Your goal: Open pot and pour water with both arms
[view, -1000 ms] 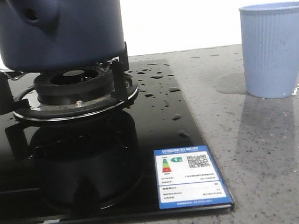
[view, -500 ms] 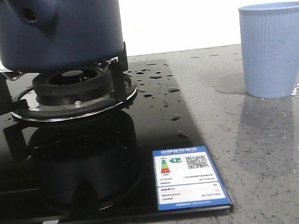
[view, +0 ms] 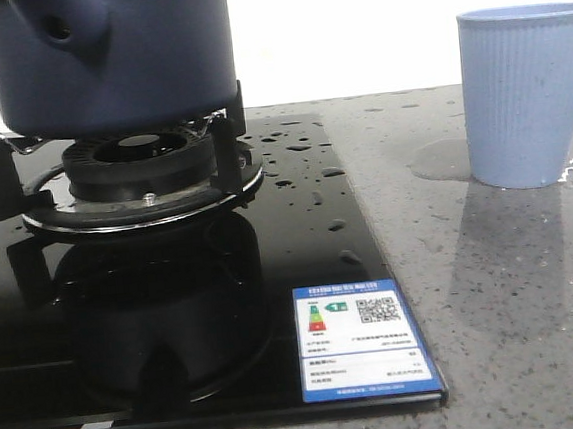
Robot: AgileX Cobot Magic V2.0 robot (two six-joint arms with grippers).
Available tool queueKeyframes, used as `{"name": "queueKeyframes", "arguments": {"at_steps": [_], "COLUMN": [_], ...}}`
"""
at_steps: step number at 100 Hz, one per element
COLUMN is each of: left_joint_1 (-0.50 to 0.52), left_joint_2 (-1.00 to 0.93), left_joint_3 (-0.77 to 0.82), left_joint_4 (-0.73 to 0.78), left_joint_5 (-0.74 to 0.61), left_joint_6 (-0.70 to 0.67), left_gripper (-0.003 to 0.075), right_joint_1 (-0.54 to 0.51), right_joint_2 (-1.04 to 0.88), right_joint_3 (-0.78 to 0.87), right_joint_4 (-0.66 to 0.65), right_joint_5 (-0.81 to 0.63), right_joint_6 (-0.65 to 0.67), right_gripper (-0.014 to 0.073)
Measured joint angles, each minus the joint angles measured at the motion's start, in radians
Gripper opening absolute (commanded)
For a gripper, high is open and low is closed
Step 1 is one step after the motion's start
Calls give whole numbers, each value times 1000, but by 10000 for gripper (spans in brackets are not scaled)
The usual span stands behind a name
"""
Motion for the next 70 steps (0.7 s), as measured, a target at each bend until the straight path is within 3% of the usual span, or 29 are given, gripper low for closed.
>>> {"name": "queueKeyframes", "arguments": {"at_steps": [19, 25, 34, 44, 51, 59, 70], "left_joint_1": [0, 0, 0, 0, 0, 0, 0], "left_joint_2": [0, 0, 0, 0, 0, 0, 0], "left_joint_3": [0, 0, 0, 0, 0, 0, 0], "left_joint_4": [0, 0, 0, 0, 0, 0, 0], "left_joint_5": [0, 0, 0, 2, 2, 2, 2], "left_joint_6": [0, 0, 0, 0, 0, 0, -2], "left_gripper": [-20, -20, -20, -20, -20, -20, -20], "right_joint_1": [0, 0, 0, 0, 0, 0, -19], "right_joint_2": [0, 0, -1, -26, -49, -78, -122], "right_joint_3": [25, 48, 89, 153, 203, 266, 300], "right_joint_4": [-7, 34, 243, 624, 863, 1047, 1124], "right_joint_5": [59, 83, 133, 223, 284, 341, 442], "right_joint_6": [2, -54, -315, -744, -967, -1107, -1170], "right_gripper": [-69, -69, -69, -69, -69, -69, -69]}}
